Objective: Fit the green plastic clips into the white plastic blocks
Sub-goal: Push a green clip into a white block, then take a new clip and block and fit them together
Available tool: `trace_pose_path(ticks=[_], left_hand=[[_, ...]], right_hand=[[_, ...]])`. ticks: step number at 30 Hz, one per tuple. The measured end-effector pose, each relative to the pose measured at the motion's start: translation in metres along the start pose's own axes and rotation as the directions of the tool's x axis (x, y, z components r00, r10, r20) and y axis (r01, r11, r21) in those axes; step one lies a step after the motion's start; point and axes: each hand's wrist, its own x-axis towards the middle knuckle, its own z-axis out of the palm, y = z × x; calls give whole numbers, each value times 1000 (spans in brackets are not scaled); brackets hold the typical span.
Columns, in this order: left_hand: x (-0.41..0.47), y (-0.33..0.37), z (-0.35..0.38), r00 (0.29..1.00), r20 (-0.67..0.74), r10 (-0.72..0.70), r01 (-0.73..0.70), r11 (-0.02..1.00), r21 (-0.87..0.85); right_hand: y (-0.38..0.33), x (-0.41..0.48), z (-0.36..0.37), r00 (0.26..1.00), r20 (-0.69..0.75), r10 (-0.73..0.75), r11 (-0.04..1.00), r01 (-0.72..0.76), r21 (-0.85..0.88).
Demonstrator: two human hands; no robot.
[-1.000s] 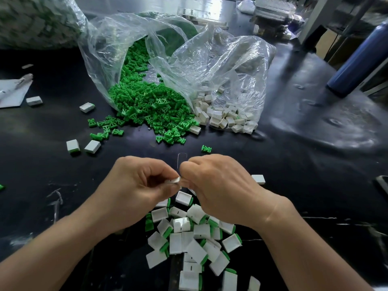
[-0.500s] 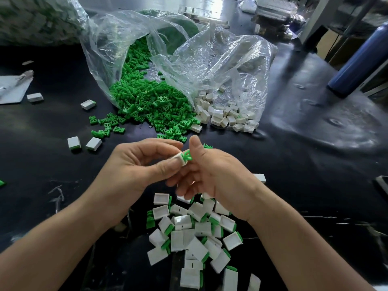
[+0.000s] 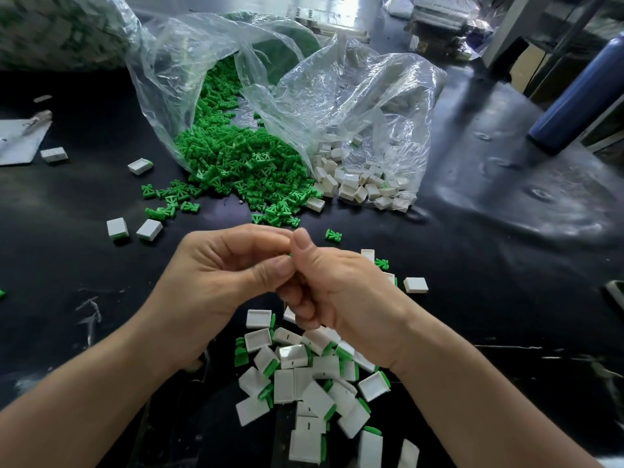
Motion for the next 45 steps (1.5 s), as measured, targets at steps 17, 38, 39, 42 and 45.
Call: trace_pose_path(ticks=[17,38,39,42,45], left_hand=[[0,1,1,998,-9,-59,59,998,-9],[-1,6,0,987,-56,-150,149,989,-15],[-1,5,-1,986,-49,-157,157,988,-13],[0,2,-4,982,-62,-177,176,984,-21],[0,1,-4,986,-67,-150,151,989,1]], right_hand=[[-2,1,4,1000,-10,20,999,-20,-41],[-3,0,-1,1000,-20,-4,975,-1,-220],[-3,0,-1,1000,-28,-9,974,3,-226],[-2,1,-4,999,-23,-25,988,21,-150],[-1,2,-5,998,-11,-61,997,61,-42]])
